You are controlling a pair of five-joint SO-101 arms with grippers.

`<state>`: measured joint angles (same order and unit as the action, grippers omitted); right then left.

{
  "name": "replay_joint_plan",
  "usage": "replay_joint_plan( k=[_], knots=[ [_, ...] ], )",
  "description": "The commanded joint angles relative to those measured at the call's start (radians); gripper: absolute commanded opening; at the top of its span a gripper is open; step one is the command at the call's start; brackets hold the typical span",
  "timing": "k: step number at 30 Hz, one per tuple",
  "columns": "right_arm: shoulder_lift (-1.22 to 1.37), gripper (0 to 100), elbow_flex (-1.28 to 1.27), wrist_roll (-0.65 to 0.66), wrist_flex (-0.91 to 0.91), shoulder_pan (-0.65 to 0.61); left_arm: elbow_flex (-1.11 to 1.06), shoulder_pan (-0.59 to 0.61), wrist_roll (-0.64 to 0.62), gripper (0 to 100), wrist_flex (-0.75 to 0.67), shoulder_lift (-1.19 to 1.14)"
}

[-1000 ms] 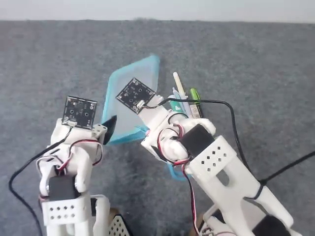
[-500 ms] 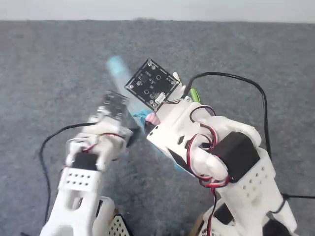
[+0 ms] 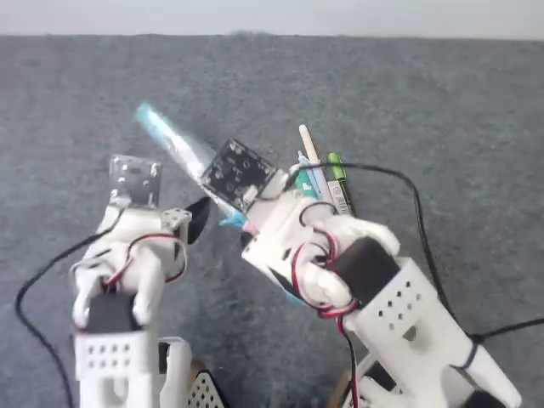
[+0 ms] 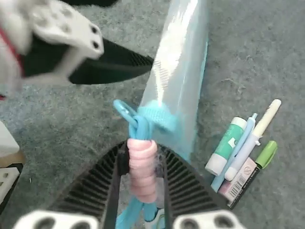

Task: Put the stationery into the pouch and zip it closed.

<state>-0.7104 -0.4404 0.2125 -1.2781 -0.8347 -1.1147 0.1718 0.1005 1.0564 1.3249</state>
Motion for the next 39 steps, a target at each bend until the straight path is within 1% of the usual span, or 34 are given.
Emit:
replay_joint_plan(
  k=[1,3,7,13,17,21,25,28,34,36,39],
  knots=[
    [-0.087,0.6,-0.12,0.015,0.084,-0.004,0.13,0.008,0.014,31,0.138,0.092],
    [-0.105,0.6,-0.183,0.017,0.105,-0.004,0.159,0.005,0.017,31,0.175,0.104],
    [-0.125,0.6,-0.265,0.02,0.122,-0.004,0.159,0.009,0.068,31,0.199,0.109],
    [-0.122,0.6,-0.397,0.021,0.213,-0.004,0.166,0.008,0.175,31,0.25,0.112],
    [-0.12,0.6,-0.405,0.02,0.217,-0.001,0.211,0.005,0.221,31,0.296,0.112],
    [-0.12,0.6,-0.404,0.012,0.22,0.045,0.229,0.012,0.324,31,0.367,0.112],
    [-0.119,0.6,-0.404,-0.008,0.22,0.064,0.18,0.092,0.381,31,0.388,0.11],
    [-0.117,0.6,-0.4,-0.014,0.231,0.062,0.159,0.109,0.41,31,0.396,0.11],
    [-0.117,0.6,-0.4,-0.015,0.234,0.061,0.16,0.1,0.411,31,0.397,0.11],
    [-0.117,0.6,-0.402,-0.015,0.234,0.061,0.162,0.063,0.414,31,0.41,0.11],
    [-0.117,0.6,-0.407,-0.015,0.232,0.061,0.222,-0.026,0.41,32,0.471,0.112]
  ],
)
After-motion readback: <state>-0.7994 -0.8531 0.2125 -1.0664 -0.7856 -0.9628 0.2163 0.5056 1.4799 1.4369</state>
